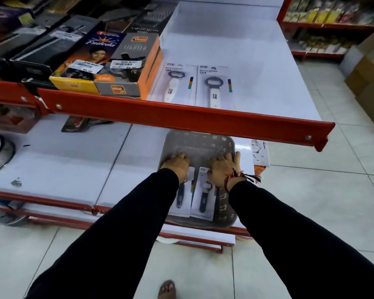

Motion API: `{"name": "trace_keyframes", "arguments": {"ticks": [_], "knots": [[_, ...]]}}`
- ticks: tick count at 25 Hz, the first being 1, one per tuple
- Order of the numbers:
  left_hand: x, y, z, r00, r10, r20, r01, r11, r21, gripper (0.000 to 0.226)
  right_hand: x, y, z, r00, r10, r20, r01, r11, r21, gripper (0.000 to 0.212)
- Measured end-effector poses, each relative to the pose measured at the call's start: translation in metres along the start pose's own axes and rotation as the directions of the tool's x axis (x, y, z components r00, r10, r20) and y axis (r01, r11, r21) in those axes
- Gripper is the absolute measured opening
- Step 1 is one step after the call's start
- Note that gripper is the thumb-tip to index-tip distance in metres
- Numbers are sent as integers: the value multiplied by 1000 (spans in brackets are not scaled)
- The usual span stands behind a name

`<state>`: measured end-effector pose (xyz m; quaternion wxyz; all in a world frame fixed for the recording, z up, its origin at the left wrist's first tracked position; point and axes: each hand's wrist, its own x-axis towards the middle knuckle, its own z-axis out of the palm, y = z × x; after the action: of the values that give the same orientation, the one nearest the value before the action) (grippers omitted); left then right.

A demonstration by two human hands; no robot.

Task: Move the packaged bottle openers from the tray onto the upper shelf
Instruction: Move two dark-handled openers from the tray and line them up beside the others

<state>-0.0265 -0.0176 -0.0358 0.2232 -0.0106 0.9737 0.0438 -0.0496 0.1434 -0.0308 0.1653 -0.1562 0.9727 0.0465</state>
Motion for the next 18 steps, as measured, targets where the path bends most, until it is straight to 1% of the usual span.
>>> {"name": "trace_keyframes", "arguments": {"ticks": [1,2,4,5,7,9,12,15,16,18], "knots": [[1,-1,-3,1000,-5,3,5,1000,12,53,0,0,-3,1000,-1,17,1,1000,21,49],[1,-2,-7,1000,-2,-3,2,1000,23,49,1,2,-5,999,3,33,-5,997,76,48],[0,-6,-15,999,19,-28,-18,999,28,39,-1,5,-15,999,23,38,-32,967,251,32],[-3,-9,-21,999,29,-40,-29,1000,8,37,-3,7,-21,999,33,41,-44,941,335,26],[-12,-14,-35,998,42,-55,-47,996,-81,37,-11,13,-34,999,35,40,-49,895,444,25],[-31,-17,-47,997,36,-75,-50,978,-201,33,-25,17,-46,999,16,31,-30,864,502,27],[-69,-18,-62,987,42,-153,-99,917,-387,25,-53,22,-57,997,-77,-23,76,810,582,28],[-111,-15,-67,975,40,-219,-144,863,-483,21,-88,24,-63,979,-151,-135,202,751,629,22],[-124,-15,-68,968,32,-248,-160,843,-514,20,-101,24,-69,971,-159,-177,236,744,626,19],[-154,-12,-73,948,15,-317,-197,812,-550,19,-131,27,-79,945,-169,-279,305,764,569,20]]}}
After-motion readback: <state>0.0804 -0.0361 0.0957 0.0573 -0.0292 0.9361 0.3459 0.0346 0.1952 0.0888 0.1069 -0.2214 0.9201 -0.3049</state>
